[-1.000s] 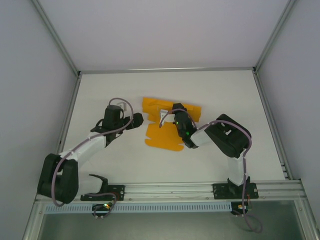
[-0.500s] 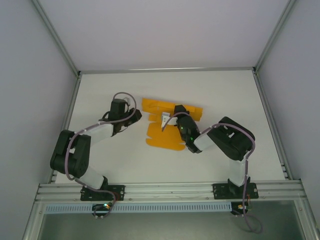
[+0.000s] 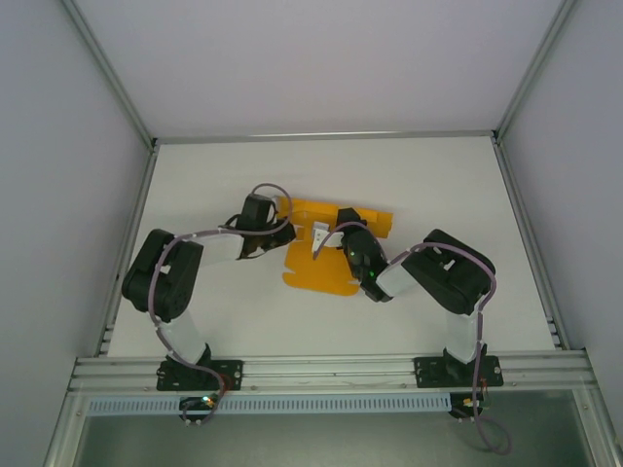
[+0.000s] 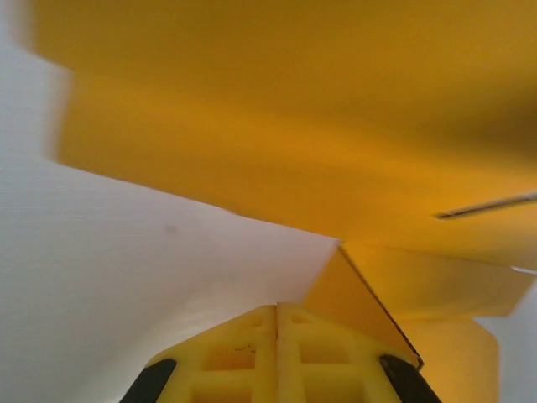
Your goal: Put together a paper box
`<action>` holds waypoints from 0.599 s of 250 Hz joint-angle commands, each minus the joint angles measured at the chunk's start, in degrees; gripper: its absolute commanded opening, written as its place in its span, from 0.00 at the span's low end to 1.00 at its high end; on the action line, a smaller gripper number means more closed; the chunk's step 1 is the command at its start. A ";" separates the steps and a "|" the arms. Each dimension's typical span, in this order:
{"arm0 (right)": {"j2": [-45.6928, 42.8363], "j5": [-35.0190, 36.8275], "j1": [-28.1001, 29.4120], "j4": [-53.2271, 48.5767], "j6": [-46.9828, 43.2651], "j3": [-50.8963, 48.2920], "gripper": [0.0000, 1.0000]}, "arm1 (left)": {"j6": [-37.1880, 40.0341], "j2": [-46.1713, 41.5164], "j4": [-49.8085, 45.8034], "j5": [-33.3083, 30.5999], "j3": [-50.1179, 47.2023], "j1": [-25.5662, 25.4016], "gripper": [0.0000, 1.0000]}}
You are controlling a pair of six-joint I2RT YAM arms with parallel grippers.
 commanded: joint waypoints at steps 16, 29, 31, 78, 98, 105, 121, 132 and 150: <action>-1.12 1.70 0.58 2.29 3.47 0.41 0.00 | -0.79 -0.41 4.79 2.14 -0.59 -1.58 0.02; -1.12 1.95 0.64 2.34 4.26 0.28 0.00 | -0.89 -0.15 5.99 1.74 -0.79 -2.40 0.02; -1.08 1.98 0.71 2.34 4.35 0.31 0.00 | -0.96 -0.03 6.16 1.70 -0.78 -2.45 0.02; -1.25 3.31 1.39 2.38 6.73 0.23 0.00 | -2.92 3.54 12.65 0.65 -1.32 -4.74 0.03; -1.41 3.57 1.88 2.34 8.37 -0.21 0.00 | -3.21 4.79 16.89 -0.62 -2.25 -6.12 0.03; -1.45 3.57 2.04 2.38 8.61 -0.40 0.00 | -3.04 5.09 17.74 -1.28 -2.45 -6.48 0.03; -1.39 3.45 2.59 2.43 8.68 -0.93 0.00 | -2.84 5.47 18.95 -2.83 -3.10 -6.83 0.04; -1.23 3.40 2.70 2.45 8.18 -1.18 0.00 | -2.83 5.42 18.62 -4.06 -3.37 -6.78 0.05; -1.20 3.49 2.86 2.48 8.18 -1.55 0.00 | -2.31 5.48 18.20 -6.32 -3.94 -6.84 0.08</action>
